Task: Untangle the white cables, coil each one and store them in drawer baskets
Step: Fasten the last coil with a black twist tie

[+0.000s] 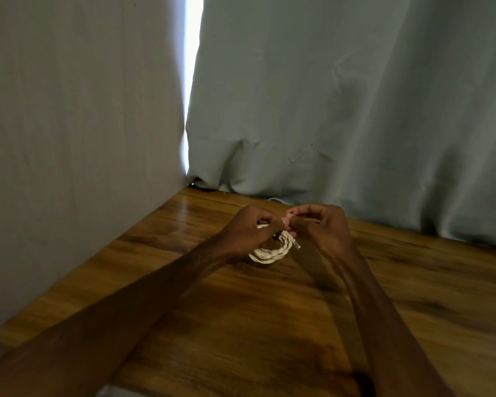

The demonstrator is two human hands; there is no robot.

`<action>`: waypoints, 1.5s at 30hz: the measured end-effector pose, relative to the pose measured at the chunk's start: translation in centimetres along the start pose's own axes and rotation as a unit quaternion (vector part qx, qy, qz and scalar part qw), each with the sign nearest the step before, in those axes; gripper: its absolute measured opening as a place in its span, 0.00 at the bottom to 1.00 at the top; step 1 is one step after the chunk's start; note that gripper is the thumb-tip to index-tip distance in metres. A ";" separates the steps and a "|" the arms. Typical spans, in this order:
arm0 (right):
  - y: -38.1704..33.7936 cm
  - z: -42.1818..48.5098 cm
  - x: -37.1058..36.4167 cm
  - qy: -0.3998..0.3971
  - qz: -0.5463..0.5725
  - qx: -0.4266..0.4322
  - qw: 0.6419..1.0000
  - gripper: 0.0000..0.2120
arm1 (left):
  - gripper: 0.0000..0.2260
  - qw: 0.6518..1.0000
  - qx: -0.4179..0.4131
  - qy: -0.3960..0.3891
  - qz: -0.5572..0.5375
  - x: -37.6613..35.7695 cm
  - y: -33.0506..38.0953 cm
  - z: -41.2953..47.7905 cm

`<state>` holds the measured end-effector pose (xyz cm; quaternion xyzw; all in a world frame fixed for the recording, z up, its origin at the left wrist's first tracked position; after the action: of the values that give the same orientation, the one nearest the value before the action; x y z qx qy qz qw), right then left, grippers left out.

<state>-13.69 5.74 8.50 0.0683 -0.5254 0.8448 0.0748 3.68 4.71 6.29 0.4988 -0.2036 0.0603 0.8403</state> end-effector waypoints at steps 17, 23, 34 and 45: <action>0.0 0.6 0.1 0.056 -0.078 0.041 0.995 0.01 | 0.12 0.997 -0.013 -0.041 -0.056 -0.2 -0.6 0.3; 1.0 0.5 0.4 0.089 -0.093 0.015 0.992 0.04 | 0.10 0.996 -0.058 -0.052 0.030 -0.9 0.0 -0.4; -0.4 0.0 0.8 0.078 -0.033 0.021 0.996 0.01 | 0.12 0.997 -0.036 -0.066 0.020 -1.6 -1.5 0.5; -1.4 -0.4 1.2 0.063 0.126 -0.050 0.989 0.01 | 0.09 0.989 -0.037 -0.095 -0.111 -0.6 -1.6 0.7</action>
<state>-14.61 6.75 9.79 -0.0557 -0.5656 0.8228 0.0047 3.45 3.33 5.04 0.4905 -0.2280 -0.0886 0.8364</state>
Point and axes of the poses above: each hand's wrist, its own z-axis towards the middle knuckle, its own x-axis out of the back of the hand, y = z × x, the point moved 2 cm from there along z, towards the middle knuckle, and after that the axes turned 3 degrees about x, right-handed, at the moved point
